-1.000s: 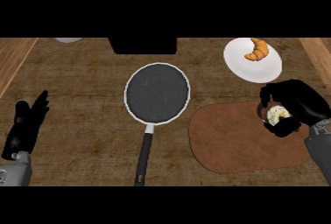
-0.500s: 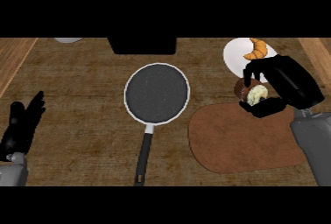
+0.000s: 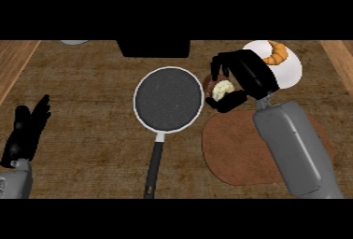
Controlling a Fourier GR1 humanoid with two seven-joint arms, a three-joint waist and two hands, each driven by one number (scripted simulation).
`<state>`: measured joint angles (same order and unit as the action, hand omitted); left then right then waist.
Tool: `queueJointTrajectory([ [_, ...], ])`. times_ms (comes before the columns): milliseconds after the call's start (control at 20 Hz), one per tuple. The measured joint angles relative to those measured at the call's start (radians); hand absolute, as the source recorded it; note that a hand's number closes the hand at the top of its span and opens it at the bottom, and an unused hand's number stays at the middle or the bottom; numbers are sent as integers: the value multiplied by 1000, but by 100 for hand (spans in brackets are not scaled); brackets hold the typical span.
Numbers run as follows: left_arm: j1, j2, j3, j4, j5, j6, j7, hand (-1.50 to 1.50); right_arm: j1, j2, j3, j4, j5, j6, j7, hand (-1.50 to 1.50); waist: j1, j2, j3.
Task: Pick the cupcake from the cutting board and place it in the pan
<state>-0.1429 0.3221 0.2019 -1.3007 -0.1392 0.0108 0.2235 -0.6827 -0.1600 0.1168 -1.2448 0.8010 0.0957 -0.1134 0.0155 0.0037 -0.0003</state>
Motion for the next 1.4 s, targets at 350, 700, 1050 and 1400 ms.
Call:
queueJointTrajectory([
  [350,-26,-4,-4,9,-5,-5,10,0,-205,127,-6,320,-22,-107,48,150,14,3,0],
  [700,-58,-8,-20,8,-12,-17,17,0,-328,154,59,654,-117,-280,6,150,47,13,1],
  [1050,-82,-22,-45,-4,-20,-26,30,0,-364,159,121,824,-265,-337,-58,150,96,26,1],
  [1400,-122,-39,-69,14,-34,-24,26,0,-352,160,146,901,-411,-314,-102,-150,140,39,2],
])
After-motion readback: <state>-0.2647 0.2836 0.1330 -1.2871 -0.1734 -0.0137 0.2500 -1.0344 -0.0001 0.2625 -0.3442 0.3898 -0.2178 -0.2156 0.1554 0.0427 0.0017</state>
